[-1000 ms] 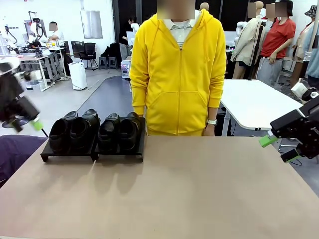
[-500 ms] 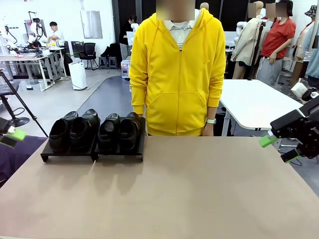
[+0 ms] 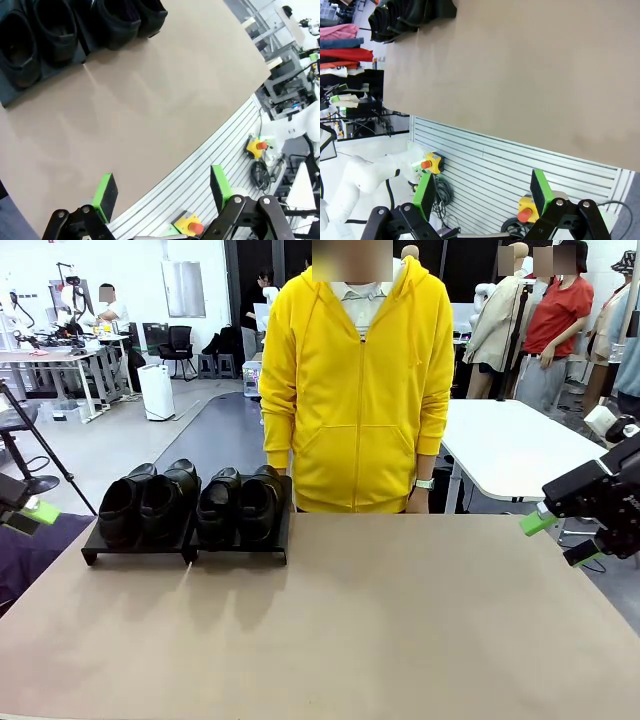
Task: Organize the shoes by placing them on the stand.
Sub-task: Place the Shoe from the middle of the table onto the Shoes Stand.
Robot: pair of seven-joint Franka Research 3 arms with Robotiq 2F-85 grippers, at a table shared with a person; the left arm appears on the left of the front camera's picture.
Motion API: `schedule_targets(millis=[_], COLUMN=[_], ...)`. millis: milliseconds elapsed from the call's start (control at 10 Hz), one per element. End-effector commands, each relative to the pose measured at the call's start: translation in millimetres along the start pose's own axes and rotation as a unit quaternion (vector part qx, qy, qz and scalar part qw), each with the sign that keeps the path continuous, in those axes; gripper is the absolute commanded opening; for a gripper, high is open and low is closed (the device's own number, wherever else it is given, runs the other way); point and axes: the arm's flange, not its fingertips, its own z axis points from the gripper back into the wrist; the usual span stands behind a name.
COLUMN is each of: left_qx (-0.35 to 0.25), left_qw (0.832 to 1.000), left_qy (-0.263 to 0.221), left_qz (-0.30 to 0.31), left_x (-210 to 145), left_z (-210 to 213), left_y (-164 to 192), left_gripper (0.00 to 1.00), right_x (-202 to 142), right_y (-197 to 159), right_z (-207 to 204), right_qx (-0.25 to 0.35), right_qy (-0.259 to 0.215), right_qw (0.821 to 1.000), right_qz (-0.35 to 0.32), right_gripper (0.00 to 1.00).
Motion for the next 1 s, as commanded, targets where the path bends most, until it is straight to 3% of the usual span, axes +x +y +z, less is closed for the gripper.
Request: schedule_targets(millis=[0,900], left_qx=[0.002,0.002], left_qw=[1.000,1.000], left_qy=[0.004,0.004], left_qz=[0.004,0.004], left_x=[-6.5,-6.5], left_z=[0.7,0.7], left_y=[-0.6,-0.6], left_gripper=[0.96,0.96], right_x=[0.4,0.4], right_y=[-0.9,-0.9], right_z=[-0.7,-0.7], right_qx=[0.009,0.009], right_qy=[-0.002,-0.002], right_qw=[1.000,1.000], right_qz=[0.009,0.009], right_gripper=[1.00,1.00])
